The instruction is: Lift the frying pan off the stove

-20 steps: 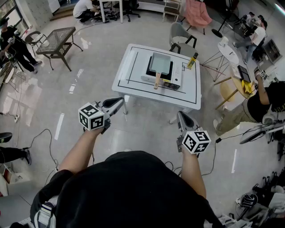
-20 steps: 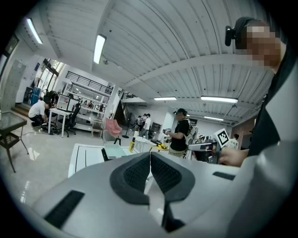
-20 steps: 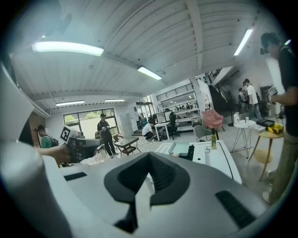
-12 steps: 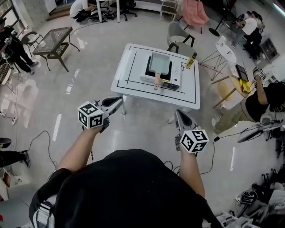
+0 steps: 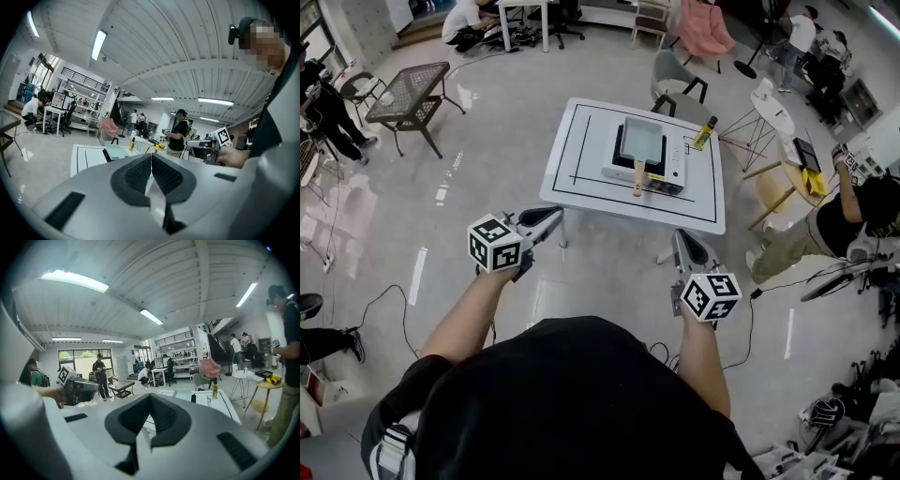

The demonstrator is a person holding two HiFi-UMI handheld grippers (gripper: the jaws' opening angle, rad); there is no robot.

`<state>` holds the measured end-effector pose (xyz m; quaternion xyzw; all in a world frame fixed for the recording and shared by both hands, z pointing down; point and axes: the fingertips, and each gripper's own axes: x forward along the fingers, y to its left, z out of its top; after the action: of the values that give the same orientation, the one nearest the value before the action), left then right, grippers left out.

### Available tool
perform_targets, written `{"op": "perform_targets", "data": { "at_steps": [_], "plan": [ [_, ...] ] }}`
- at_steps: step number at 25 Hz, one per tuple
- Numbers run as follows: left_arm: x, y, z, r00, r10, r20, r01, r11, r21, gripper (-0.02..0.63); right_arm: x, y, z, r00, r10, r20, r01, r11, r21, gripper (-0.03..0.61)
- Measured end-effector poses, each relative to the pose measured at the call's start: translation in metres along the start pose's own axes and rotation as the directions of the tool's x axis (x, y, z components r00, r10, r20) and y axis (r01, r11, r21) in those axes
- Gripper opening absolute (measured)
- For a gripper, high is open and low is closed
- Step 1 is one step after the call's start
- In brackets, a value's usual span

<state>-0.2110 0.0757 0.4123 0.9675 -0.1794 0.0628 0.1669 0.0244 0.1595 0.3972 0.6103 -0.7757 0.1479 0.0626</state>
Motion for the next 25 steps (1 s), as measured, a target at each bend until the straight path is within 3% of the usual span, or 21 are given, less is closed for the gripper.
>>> {"op": "perform_targets", "data": {
  "at_steps": [13,25],
  "plan": [
    [-0.021,0.011,-0.004,1.000,-0.005,-0.002,0.005,1.000,-0.030,0.012,0.008,0.007,-0.001,0.999,-0.032,-0.017,0.033,0.999,0.032,0.006],
    [0.013,0.008,-0.005,0.999,-0.011,-0.040,0.010,1.000,-0.021,0.012,0.026,-0.028,-0.013,0.999,-0.015,-0.038,0.018,0.997,0.069,0.006]
  ]
}}
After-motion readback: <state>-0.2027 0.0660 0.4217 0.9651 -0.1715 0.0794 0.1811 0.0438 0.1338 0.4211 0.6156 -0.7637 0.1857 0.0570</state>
